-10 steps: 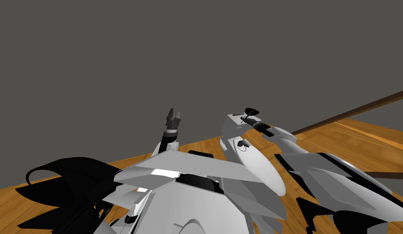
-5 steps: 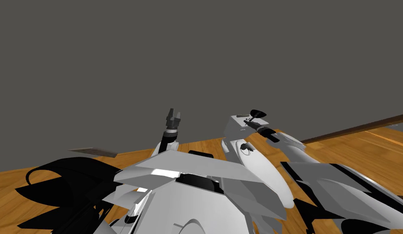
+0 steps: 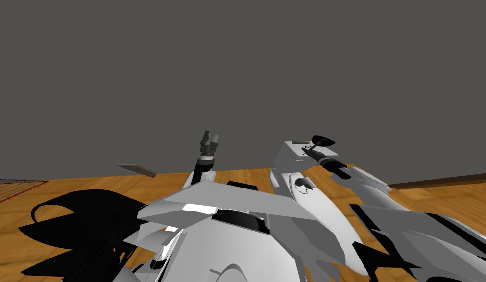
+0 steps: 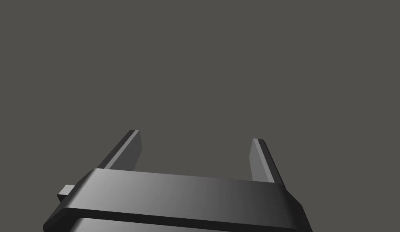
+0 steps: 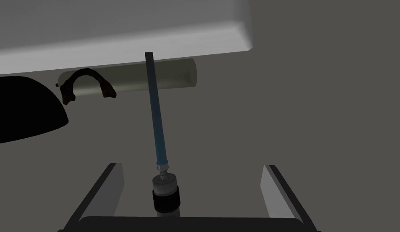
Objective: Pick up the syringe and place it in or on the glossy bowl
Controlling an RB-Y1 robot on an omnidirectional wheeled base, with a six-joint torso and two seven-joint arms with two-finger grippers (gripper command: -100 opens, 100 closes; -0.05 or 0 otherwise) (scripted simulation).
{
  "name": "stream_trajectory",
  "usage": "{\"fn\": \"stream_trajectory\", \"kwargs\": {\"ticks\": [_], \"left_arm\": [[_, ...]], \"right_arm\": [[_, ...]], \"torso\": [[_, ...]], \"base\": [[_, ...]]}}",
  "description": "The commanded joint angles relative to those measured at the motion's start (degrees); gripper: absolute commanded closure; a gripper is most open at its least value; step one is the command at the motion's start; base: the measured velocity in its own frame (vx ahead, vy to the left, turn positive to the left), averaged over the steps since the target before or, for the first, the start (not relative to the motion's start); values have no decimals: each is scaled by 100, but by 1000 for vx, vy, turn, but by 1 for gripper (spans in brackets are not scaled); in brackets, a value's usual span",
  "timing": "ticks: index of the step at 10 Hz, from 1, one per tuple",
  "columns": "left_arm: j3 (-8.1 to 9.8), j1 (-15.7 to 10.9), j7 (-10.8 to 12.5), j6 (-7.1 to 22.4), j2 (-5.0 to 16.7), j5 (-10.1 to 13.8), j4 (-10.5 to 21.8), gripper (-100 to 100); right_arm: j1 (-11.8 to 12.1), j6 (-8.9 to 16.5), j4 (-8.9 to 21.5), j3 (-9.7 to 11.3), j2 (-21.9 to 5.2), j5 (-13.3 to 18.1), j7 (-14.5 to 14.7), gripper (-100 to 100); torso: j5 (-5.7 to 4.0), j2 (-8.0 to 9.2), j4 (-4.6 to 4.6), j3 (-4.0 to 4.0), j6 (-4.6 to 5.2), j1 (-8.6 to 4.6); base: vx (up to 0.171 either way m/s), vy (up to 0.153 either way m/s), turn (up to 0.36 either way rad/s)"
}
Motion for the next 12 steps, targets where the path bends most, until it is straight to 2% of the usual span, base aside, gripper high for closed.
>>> {"fn": "stream_trajectory", "kwargs": {"ticks": [1,2,3,4,5,6,7,8,10,11,12], "left_arm": [[0,0,0,0,0,0,0,0],[0,1,0,0,0,0,0,0],[1,2,0,0,0,0,0,0],[0,0,0,0,0,0,0,0],[1,1,0,0,0,0,0,0],[1,2,0,0,0,0,0,0],[1,2,0,0,0,0,0,0],[0,0,0,0,0,0,0,0],[1,2,0,0,0,0,0,0],[1,2,0,0,0,0,0,0],[0,0,0,0,0,0,0,0]], "right_arm": [[286,-97,253,-253,19,-26,87,-100],[310,-97,253,-253,19,-26,87,-100],[522,-103,248,-499,-103,-147,129,-100],[616,-103,248,-626,-103,-147,129,-100],[465,-103,448,-660,-103,-147,129,-100],[731,-103,248,-660,-103,-147,129,-100],[1012,-110,244,-942,-225,-268,172,-100],[1283,-110,244,-1068,-225,-268,172,-100],[1283,-110,244,-1068,-225,-268,172,-100],[1602,-117,239,-1358,-348,-389,214,-100],[1769,-117,239,-1476,-348,-389,214,-100]], "torso": [[0,0,0,0,0,0],[-2,0,-1,0,3,-2],[-2,-5,-1,-2,8,-6],[0,-2,0,-1,-5,-4],[-1,-6,-1,-3,3,-5],[-1,-7,-1,-3,11,-6],[-2,-10,-2,-5,10,-5],[0,-5,-1,-3,-4,-1],[-2,-4,0,-2,11,-7],[-1,-11,-2,-6,8,-6],[1,-7,-1,-4,-2,-1]], "base": [[-48,1,298],[-21,-5,66],[-46,-4,404],[-40,-8,281],[-13,-2,14],[-1,3,-45],[-38,9,421],[-48,-3,298],[-12,1,-20],[-34,12,346],[-43,1,328]]}}
